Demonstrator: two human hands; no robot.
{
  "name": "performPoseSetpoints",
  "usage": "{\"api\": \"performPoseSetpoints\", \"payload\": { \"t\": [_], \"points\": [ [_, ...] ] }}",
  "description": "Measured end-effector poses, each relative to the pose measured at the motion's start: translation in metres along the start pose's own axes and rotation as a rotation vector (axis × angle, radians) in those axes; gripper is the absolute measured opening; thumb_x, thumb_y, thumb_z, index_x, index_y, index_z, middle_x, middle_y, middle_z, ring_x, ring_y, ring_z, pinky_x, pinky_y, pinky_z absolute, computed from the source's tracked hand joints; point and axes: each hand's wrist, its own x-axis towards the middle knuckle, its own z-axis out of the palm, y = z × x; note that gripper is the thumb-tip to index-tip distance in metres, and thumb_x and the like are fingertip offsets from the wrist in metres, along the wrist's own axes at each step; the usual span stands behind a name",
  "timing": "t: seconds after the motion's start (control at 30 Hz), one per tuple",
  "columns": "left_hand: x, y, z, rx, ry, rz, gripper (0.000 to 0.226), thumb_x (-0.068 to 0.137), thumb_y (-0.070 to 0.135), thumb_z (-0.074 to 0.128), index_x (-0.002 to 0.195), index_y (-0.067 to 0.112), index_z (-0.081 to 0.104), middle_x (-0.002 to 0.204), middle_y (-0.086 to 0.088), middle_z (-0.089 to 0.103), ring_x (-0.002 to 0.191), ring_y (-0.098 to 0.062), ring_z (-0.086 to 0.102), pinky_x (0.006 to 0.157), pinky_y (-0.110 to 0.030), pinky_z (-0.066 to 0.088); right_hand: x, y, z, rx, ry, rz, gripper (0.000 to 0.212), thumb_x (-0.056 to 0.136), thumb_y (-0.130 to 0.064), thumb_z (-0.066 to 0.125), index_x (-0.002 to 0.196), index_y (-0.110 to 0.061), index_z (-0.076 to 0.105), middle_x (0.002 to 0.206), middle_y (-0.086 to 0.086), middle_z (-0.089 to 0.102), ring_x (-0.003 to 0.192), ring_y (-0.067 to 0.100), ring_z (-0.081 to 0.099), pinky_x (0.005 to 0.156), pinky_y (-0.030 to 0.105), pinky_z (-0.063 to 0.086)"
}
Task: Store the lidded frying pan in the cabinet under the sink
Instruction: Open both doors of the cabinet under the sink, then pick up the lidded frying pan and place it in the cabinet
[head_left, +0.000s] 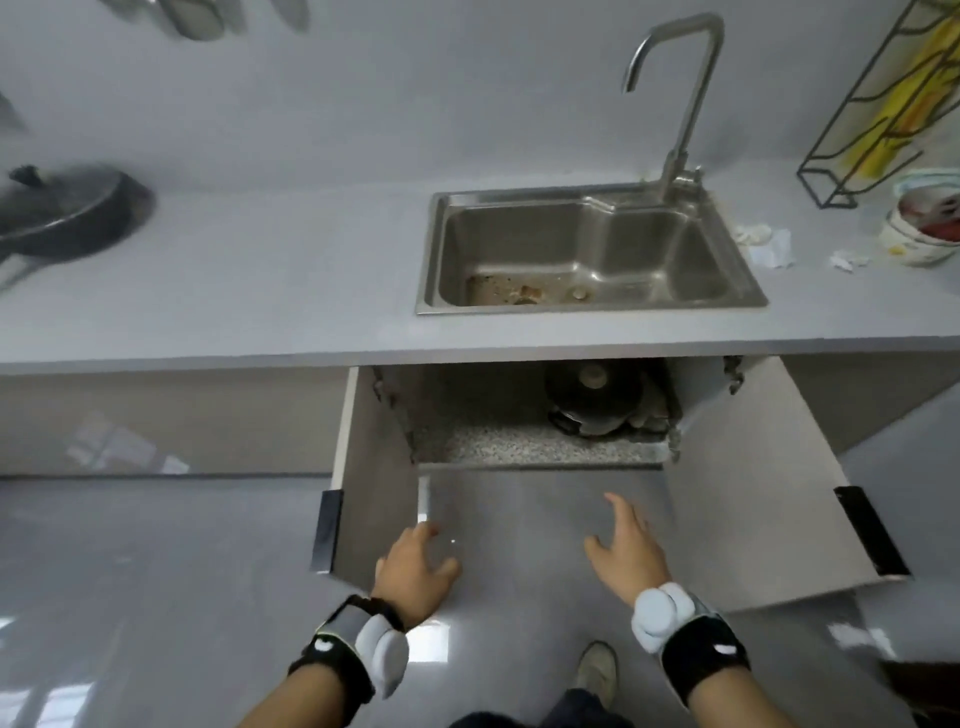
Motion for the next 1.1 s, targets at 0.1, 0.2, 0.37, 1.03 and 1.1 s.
{"api": "performPoseSetpoints", "payload": {
  "t": [0.1,0.2,0.37,1.03,1.1],
  "points": [
    [-0.019,-0.051,-0.03,-0.076,0.013,0.019,0.058,0.079,0.043,0.053,0.131,0.02,0.046,0.135,-0.002,0.051,0.125,-0.021,0.05,0.104,-0.039,0.039,-0.023,-0.049,0.04,-0.007,-0.012,-0.049,0.069,0.085,-0.025,0.06,0.146,-0.014,0.03,0.147,0.011,0.041,0.133,0.03,0.041,0.105,0.041,0.039],
    [-0.038,-0.126,-0.07,-0.145,0.044,0.032,0.053,0.082,0.038,0.056,0.131,0.019,0.047,0.135,-0.002,0.053,0.124,-0.021,0.051,0.104,-0.034,0.04,-0.058,-0.117,0.097,-0.046,-0.025,-0.115,0.069,0.086,-0.027,0.059,0.147,-0.015,0.028,0.149,0.009,0.039,0.135,0.028,0.038,0.107,0.04,0.037],
    [-0.052,-0.195,-0.118,-0.252,0.102,0.031,0.05,0.085,0.035,0.056,0.132,0.02,0.047,0.137,0.001,0.052,0.127,-0.019,0.049,0.107,-0.033,0.036,-0.097,-0.198,0.15,-0.069,-0.055,-0.184,0.069,0.087,-0.029,0.058,0.148,-0.019,0.027,0.152,0.004,0.036,0.139,0.025,0.033,0.112,0.042,0.033],
    [0.075,-0.39,-0.335,-0.356,0.251,-0.189,0.055,0.083,0.037,0.057,0.133,0.02,0.044,0.139,-0.003,0.05,0.128,-0.021,0.048,0.11,-0.043,0.036,-0.008,-0.504,0.312,-0.097,-0.215,-0.489,0.068,0.088,-0.032,0.056,0.148,-0.02,0.027,0.153,0.002,0.035,0.139,0.022,0.035,0.114,0.04,0.032],
    [0.103,-0.406,-0.368,-0.356,0.249,-0.218,0.056,0.082,0.04,0.057,0.132,0.02,0.044,0.139,-0.003,0.05,0.127,-0.021,0.048,0.11,-0.043,0.036,0.02,-0.544,0.326,-0.068,-0.23,-0.483,0.068,0.087,-0.031,0.057,0.147,-0.019,0.028,0.153,0.003,0.036,0.139,0.023,0.034,0.115,0.043,0.03]
  ]
}}
